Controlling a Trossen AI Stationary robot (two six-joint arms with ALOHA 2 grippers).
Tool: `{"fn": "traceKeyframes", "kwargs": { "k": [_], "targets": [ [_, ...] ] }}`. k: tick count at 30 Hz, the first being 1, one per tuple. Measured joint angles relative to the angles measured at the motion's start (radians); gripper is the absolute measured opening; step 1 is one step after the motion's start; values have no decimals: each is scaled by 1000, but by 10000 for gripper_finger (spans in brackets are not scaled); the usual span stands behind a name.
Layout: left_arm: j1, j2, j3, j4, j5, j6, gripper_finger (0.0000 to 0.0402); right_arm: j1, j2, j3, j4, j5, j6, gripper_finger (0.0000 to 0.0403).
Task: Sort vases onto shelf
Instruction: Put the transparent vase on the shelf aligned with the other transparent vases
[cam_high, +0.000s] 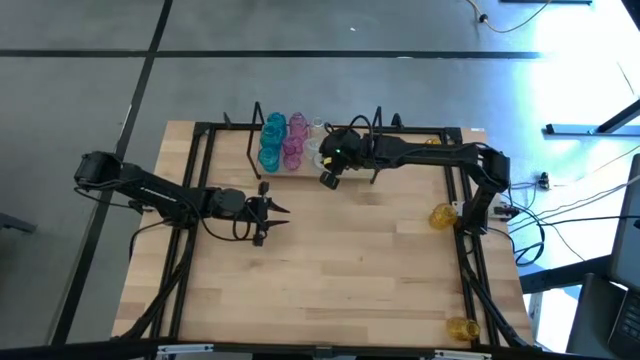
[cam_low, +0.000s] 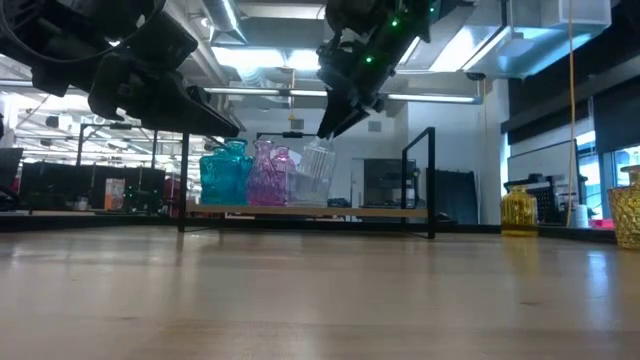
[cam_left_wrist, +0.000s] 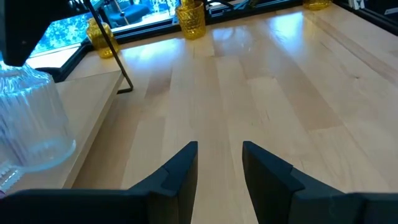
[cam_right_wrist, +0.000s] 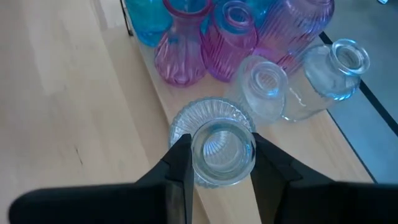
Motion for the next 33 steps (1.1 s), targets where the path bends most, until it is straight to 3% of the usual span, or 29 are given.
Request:
{"fn": "traceKeyframes", "kwargs": {
  "k": [20,33],
  "targets": [
    [0,0,0,-14,0,0,119,-7,56,1,119,3,-7,102],
    [0,0,0,-19,0,0,119,-6,76,-1,156,10,-24,205]
  ]
}}
